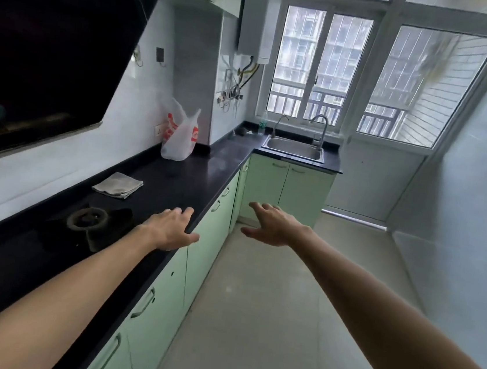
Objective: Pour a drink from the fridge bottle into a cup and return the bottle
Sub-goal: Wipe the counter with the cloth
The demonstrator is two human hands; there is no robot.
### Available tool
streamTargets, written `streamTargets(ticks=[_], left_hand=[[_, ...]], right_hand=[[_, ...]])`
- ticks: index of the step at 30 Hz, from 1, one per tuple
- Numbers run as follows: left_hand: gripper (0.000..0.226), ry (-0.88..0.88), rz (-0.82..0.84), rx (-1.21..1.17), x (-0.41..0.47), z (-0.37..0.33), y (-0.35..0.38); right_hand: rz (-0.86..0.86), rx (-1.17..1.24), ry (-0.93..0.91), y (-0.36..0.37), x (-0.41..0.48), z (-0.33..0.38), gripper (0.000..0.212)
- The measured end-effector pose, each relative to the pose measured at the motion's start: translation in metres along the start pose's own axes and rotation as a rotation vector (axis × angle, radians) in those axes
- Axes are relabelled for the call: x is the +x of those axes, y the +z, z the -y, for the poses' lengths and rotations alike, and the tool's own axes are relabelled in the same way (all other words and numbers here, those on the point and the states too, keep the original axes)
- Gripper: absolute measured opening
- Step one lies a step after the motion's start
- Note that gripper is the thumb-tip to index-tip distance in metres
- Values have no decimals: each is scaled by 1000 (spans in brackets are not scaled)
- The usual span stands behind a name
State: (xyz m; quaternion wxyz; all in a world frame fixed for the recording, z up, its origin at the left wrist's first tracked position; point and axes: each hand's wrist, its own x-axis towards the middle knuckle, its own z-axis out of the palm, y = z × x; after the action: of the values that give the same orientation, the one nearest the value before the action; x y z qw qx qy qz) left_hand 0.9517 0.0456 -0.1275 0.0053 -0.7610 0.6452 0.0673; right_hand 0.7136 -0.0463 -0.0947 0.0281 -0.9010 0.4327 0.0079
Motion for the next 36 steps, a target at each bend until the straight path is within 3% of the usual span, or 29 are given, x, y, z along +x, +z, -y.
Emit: streamTargets(ticks=[20, 36], left_hand=[[77, 76, -9, 54, 156, 33, -22], [79, 16, 14, 90, 304, -2, -29]], right_hand=[[6, 76, 93, 3, 141, -28, 78], [33, 35, 37, 0, 274, -158, 81]])
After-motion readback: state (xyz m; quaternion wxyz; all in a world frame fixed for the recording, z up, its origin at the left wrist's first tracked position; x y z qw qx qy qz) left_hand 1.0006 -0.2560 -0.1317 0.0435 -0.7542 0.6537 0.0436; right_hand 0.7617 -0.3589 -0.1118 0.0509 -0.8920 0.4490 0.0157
